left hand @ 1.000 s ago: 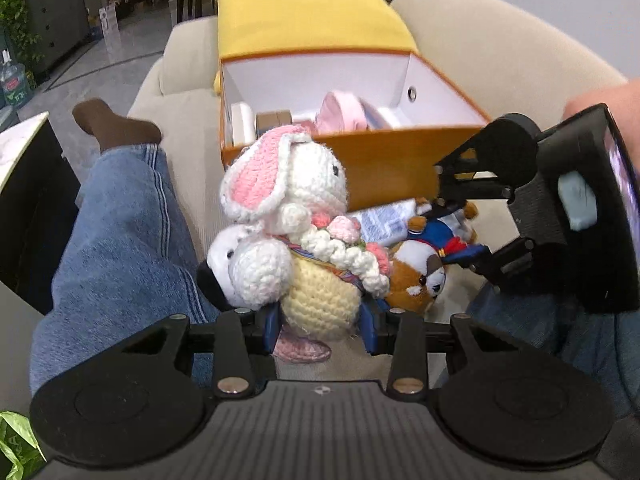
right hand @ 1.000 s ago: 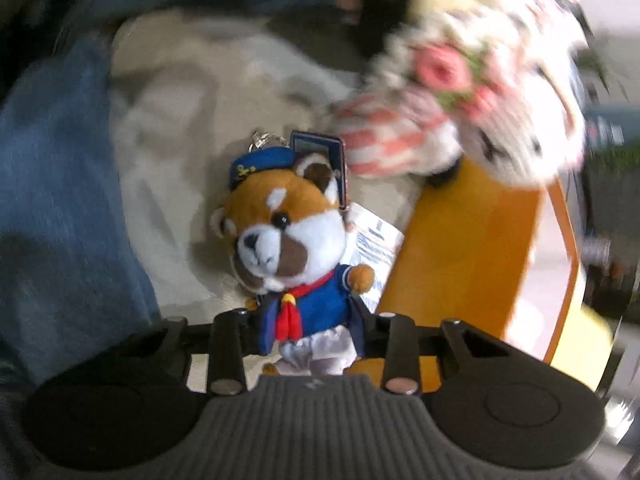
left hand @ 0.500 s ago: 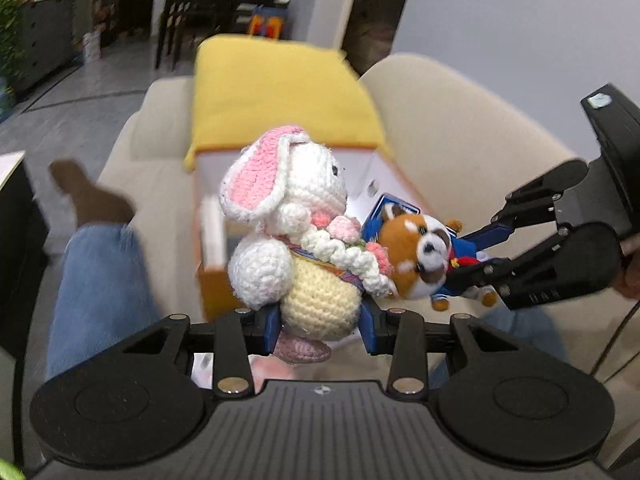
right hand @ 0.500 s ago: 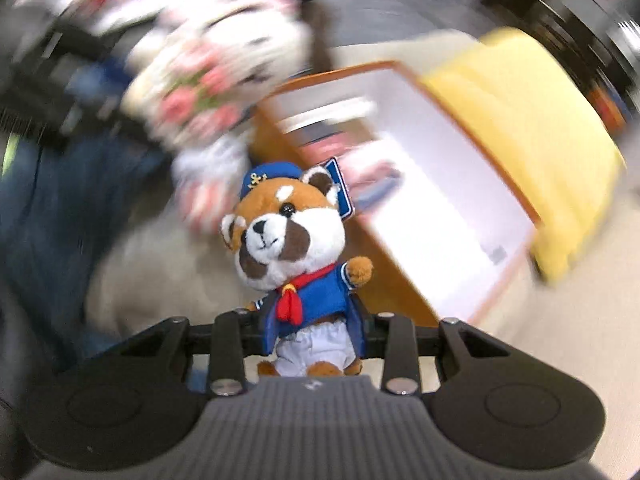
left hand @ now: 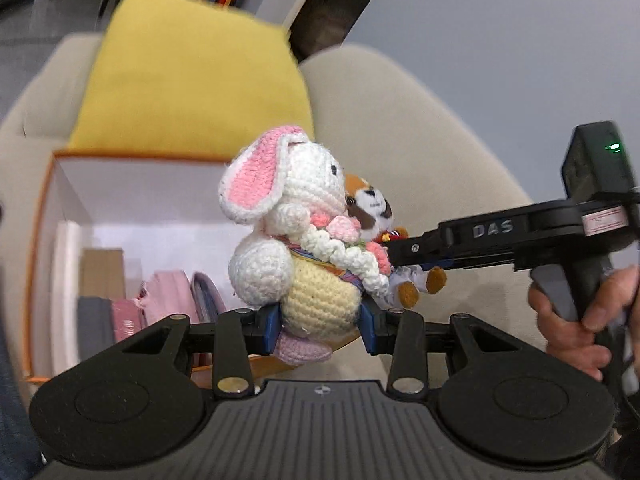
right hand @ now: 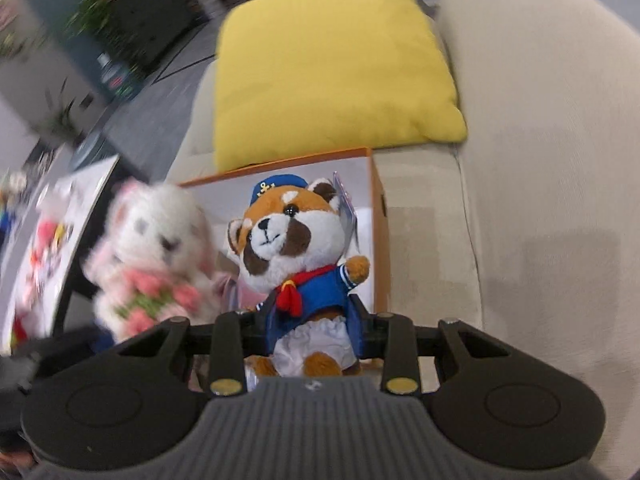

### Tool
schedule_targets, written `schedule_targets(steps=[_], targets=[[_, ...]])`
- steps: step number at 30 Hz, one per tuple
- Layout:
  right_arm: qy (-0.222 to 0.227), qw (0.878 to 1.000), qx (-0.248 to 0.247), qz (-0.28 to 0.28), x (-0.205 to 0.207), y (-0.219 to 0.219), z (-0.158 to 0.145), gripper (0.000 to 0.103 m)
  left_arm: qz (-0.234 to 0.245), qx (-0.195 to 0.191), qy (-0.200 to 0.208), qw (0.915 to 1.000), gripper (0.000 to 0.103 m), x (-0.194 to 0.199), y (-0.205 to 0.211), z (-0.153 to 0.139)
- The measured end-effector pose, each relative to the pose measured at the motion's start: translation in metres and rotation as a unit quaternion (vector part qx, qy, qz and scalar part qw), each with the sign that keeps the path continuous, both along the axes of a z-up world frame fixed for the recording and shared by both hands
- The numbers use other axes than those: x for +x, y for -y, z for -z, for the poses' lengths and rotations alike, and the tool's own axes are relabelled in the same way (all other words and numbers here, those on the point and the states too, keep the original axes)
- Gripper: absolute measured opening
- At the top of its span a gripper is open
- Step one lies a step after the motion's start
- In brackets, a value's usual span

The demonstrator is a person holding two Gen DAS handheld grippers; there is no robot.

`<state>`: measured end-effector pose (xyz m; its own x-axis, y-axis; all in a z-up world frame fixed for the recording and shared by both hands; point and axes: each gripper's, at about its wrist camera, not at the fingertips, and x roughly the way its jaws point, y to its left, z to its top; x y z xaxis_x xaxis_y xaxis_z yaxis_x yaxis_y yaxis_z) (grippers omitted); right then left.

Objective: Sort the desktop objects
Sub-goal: 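Carry the crocheted bunny and raccoon plush over the orange box with both grippers, then lower the bunny and raccoon into the box and open both grippers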

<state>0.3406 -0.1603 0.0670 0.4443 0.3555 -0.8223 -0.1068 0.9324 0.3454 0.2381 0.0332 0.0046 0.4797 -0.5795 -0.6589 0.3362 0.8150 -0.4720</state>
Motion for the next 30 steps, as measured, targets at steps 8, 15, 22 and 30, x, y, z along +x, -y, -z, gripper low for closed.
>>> schedule_targets(steps=[8,15,22,30], targets=[[-0.053,0.999,0.005,0.01,0.033,-0.011,0.048,0.03,0.012,0.024,-0.077,0.9967,0.044,0.048,0.017,0.046],[-0.066,0.997,-0.03,-0.012,0.047,-0.029,0.068,0.03,0.023,0.079,-0.133,0.9877,0.045,0.066,0.027,0.062],[-0.071,0.995,-0.068,-0.03,0.049,-0.038,0.082,0.03,0.031,0.116,-0.169,0.9784,0.047,0.072,0.039,0.067],[-0.067,0.993,-0.091,-0.043,0.046,-0.032,0.068,0.038,0.045,0.122,-0.154,0.9795,0.062,0.071,0.04,0.065]])
